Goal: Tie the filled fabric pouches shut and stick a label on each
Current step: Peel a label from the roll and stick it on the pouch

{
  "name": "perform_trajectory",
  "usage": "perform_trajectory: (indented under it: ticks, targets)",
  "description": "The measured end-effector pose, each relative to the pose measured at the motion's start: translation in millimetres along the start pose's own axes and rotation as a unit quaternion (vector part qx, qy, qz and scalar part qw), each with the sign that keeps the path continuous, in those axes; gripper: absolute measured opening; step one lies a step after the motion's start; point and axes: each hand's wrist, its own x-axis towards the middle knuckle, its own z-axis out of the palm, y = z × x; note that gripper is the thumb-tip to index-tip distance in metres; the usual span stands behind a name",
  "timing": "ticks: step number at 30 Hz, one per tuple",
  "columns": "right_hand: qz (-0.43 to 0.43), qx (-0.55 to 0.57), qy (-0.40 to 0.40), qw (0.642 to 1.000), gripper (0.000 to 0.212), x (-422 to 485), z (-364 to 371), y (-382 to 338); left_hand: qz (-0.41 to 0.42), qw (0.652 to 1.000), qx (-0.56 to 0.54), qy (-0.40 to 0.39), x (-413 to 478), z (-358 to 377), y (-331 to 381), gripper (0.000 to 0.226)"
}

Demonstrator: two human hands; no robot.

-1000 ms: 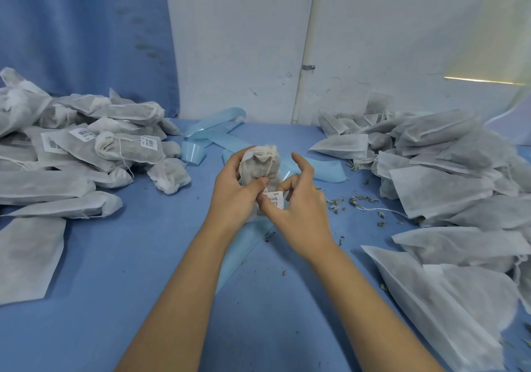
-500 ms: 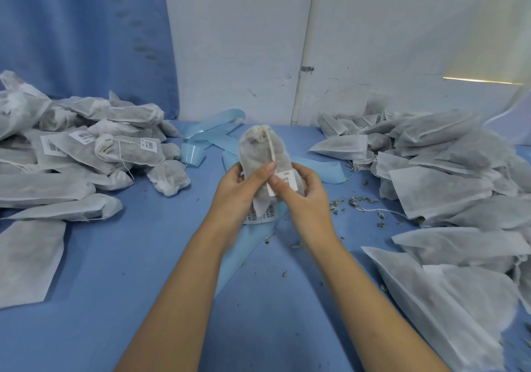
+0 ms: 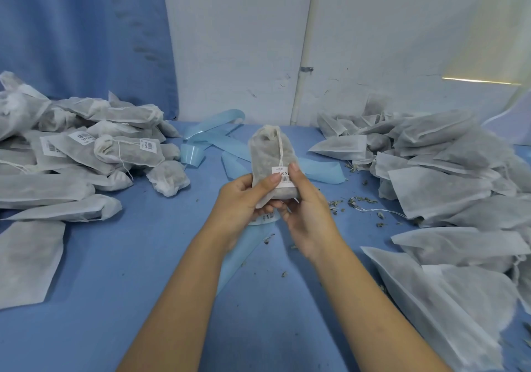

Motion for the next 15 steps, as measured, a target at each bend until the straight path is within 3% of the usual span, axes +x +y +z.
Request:
perform_trajectory:
  ticks: [3,9,15]
  targets:
    - [0.004,0.056,-0.007,0.998,0.061,0.6,1.1,-1.2,-0.007,0.999,-0.03,-0.025,-0.3,-1.8,0.7,0.03]
    - [0.009,0.111,-0.05,0.993,0.041,1.3,0.6,-3.4,-0.011,0.995,-0.091,-0.03,0.3,-4.4,2.5,0.024]
    - [-0.025,0.081,0.006,0.996,0.036,2.6,-0.6,0.1,-0.028,0.998,-0.064,-0.004,0.8,-6.1,3.9,0.02]
